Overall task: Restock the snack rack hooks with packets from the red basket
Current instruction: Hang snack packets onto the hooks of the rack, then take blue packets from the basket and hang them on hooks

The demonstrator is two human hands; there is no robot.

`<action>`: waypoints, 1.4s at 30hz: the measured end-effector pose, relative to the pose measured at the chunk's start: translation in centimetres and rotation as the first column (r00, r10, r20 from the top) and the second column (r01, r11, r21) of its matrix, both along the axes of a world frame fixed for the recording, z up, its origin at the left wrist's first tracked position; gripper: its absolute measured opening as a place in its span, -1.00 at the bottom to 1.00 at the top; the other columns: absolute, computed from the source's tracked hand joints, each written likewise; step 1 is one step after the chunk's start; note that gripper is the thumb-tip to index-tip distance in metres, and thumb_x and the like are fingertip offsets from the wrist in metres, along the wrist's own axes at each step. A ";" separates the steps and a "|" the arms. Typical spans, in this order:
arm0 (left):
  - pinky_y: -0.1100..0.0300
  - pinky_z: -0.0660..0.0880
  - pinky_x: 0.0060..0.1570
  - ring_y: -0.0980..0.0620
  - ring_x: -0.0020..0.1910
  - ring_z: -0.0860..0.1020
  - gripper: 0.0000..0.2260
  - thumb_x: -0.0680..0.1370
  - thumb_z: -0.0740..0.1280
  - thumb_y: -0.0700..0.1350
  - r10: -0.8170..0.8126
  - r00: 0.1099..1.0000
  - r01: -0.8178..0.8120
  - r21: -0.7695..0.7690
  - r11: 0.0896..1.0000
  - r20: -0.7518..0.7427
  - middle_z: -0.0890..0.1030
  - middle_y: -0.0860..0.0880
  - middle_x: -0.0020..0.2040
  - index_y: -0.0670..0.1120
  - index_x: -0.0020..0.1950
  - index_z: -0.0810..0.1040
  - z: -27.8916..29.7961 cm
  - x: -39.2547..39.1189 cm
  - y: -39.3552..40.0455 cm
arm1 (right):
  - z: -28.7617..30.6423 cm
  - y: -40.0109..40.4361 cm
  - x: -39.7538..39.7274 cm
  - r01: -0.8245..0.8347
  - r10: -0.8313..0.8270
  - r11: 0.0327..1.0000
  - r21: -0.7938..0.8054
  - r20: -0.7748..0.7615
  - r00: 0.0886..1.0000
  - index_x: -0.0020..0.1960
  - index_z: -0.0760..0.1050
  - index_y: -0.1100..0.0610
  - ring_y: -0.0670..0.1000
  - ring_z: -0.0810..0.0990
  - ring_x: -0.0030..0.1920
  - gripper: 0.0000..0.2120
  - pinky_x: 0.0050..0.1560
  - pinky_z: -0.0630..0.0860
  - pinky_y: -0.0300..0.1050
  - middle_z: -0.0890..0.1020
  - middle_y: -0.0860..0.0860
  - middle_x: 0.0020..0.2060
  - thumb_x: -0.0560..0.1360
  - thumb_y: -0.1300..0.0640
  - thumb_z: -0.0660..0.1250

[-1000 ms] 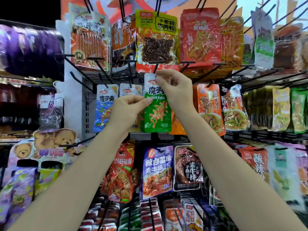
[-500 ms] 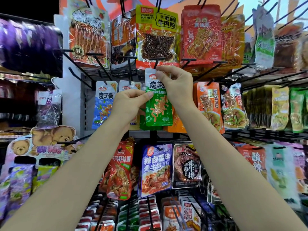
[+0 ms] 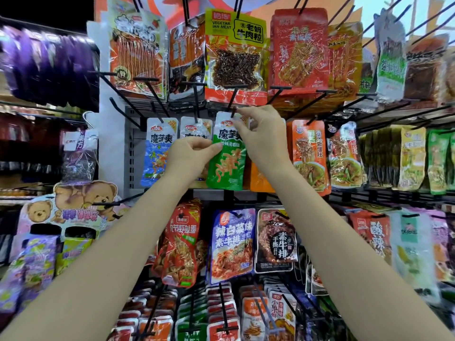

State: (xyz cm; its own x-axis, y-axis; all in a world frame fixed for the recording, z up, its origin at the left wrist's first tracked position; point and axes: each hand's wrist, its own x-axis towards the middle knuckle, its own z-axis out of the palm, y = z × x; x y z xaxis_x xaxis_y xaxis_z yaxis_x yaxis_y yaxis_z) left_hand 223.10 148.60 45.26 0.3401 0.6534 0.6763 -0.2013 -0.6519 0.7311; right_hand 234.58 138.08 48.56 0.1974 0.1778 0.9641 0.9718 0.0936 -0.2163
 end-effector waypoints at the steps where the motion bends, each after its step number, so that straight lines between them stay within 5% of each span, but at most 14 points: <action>1: 0.00 0.64 -0.05 -0.07 -0.04 0.64 -0.61 0.52 0.50 0.01 0.146 0.988 -0.137 0.157 0.978 -0.048 0.68 -0.08 0.02 -0.14 0.27 0.58 -0.2 -0.2 0.1 | -0.6 -0.6 0.3 0.056 -0.061 0.996 0.064 0.079 0.995 0.25 0.62 0.19 -0.03 0.50 -0.05 -0.73 -0.02 0.44 -0.30 0.55 0.09 0.04 0.58 0.15 0.39; 3: -0.09 0.53 0.20 -0.10 0.29 0.51 -0.41 0.55 0.43 0.09 0.508 0.860 -0.379 0.605 0.700 -0.048 0.52 -0.10 0.35 -0.05 0.51 0.34 -0.6 -0.5 -0.1 | -2.0 -1.7 1.3 0.155 -0.198 0.967 0.204 0.209 0.958 0.15 0.64 0.21 0.02 0.50 -0.04 -0.81 -0.05 0.35 -0.30 0.56 0.10 -0.01 0.57 0.18 0.37; 5: -0.15 0.33 0.43 -0.15 0.53 0.25 -0.37 0.59 0.34 0.14 0.656 0.755 -0.345 0.853 0.392 0.005 0.27 -0.13 0.57 0.03 0.60 0.21 -0.5 -0.4 -0.7 | -3.4 -2.3 2.5 0.263 -0.322 0.938 0.228 0.288 0.902 0.14 0.62 0.21 0.13 0.52 0.03 -0.81 0.03 0.34 -0.19 0.57 0.15 0.02 0.57 0.17 0.36; 7: -0.17 0.09 0.54 -0.15 0.64 0.00 -0.40 0.64 0.25 0.17 0.722 0.690 -0.247 0.916 0.316 -0.062 0.03 -0.12 0.66 0.07 0.63 0.15 -0.1 0.5 -0.7 | -4.3 -2.0 3.6 0.356 -0.375 0.927 0.117 0.326 0.868 0.27 0.55 0.18 0.20 0.49 0.21 -0.70 0.22 0.37 -0.02 0.54 0.19 0.18 0.56 0.13 0.36; 11: -0.21 -0.05 0.56 -0.13 0.64 -0.20 -0.41 0.67 0.11 0.21 0.784 0.604 -0.193 0.927 0.321 -0.146 -0.17 -0.07 0.67 0.11 0.66 0.00 0.5 1.8 0.4 | -4.9 -1.0 5.0 0.388 -0.341 0.918 -0.087 0.331 0.880 0.47 0.38 0.15 0.26 0.32 0.45 -0.56 0.42 0.34 0.15 0.39 0.25 0.40 0.62 0.09 0.28; 17: -0.25 -0.11 0.56 -0.14 0.64 -0.18 -0.41 0.69 0.04 0.22 0.824 0.516 -0.142 0.925 0.352 -0.234 -0.15 -0.06 0.67 0.11 0.67 -0.07 0.2 2.8 1.6 | -4.3 -0.5 4.9 0.430 -0.364 0.893 -0.131 0.351 0.863 0.45 0.41 0.20 0.27 0.34 0.41 -0.57 0.40 0.32 0.12 0.41 0.29 0.37 0.63 0.06 0.28; 23: -0.15 0.02 0.56 -0.11 0.63 0.04 -0.48 0.70 0.11 0.14 0.629 0.732 -0.156 0.834 0.529 -0.262 0.14 -0.08 0.65 0.05 0.64 0.13 -0.3 0.9 -0.1 | -4.2 -2.2 4.4 0.292 -0.238 0.944 -0.156 0.292 0.926 0.36 0.50 0.18 0.26 0.42 0.28 -0.62 0.25 0.43 0.13 0.46 0.24 0.23 0.59 0.09 0.35; 27: -0.07 0.28 0.46 -0.10 0.47 0.36 -0.53 0.68 0.12 0.07 0.321 0.947 -0.186 0.791 0.583 -0.014 0.44 -0.11 0.47 -0.11 0.55 0.33 -4.3 -0.1 -3.8 | -7.8 -6.8 3.3 0.235 -0.228 0.972 0.001 0.236 0.945 0.31 0.55 0.19 0.16 0.48 0.20 -0.68 0.24 0.39 -0.10 0.53 0.18 0.14 0.62 0.07 0.30; 32: 0.02 0.35 0.36 -0.13 0.33 0.47 -0.61 0.67 0.18 -0.04 -0.081 0.996 0.085 0.794 0.602 -0.045 0.55 -0.14 0.33 -0.19 0.45 0.45 -13.9 3.7 -11.1 | -17.5 -16.0 3.6 0.375 -0.368 0.924 -0.070 0.095 0.925 0.26 0.57 0.20 0.10 0.52 0.12 -0.73 0.11 0.41 -0.17 0.56 0.14 0.11 0.64 0.09 0.28; 36: 0.07 0.37 0.34 -0.06 0.34 0.46 -0.61 0.68 0.17 0.00 -0.322 0.882 0.472 0.614 0.633 -0.345 0.54 -0.08 0.33 -0.13 0.46 0.44 -24.8 9.0 -16.8 | -28.5 -24.4 5.5 0.482 -0.540 0.815 -0.320 -0.123 0.832 0.19 0.61 0.17 0.07 0.52 0.01 -0.74 0.03 0.36 -0.23 0.57 0.11 0.04 0.61 0.06 0.30; 42: 0.02 0.39 0.32 -0.15 0.36 0.48 -0.55 0.64 0.21 0.06 -0.401 0.511 0.815 0.280 0.507 -0.761 0.53 -0.13 0.38 -0.13 0.47 0.44 -42.0 14.6 -25.7 | -45.6 -36.0 6.7 0.338 -0.722 0.661 -0.670 -0.444 0.531 0.04 0.67 0.22 0.22 0.64 -0.10 -0.68 -0.03 0.46 0.01 0.65 0.20 -0.15 0.47 -0.01 0.38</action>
State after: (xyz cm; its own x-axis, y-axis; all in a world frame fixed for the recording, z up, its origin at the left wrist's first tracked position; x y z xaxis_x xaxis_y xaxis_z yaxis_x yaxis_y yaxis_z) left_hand 237.71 122.94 3.24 0.8912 -0.3211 0.3205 -0.4344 -0.8076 0.3989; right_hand 241.24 102.12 2.93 0.9142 0.1736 0.3662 0.3794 -0.6841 -0.6229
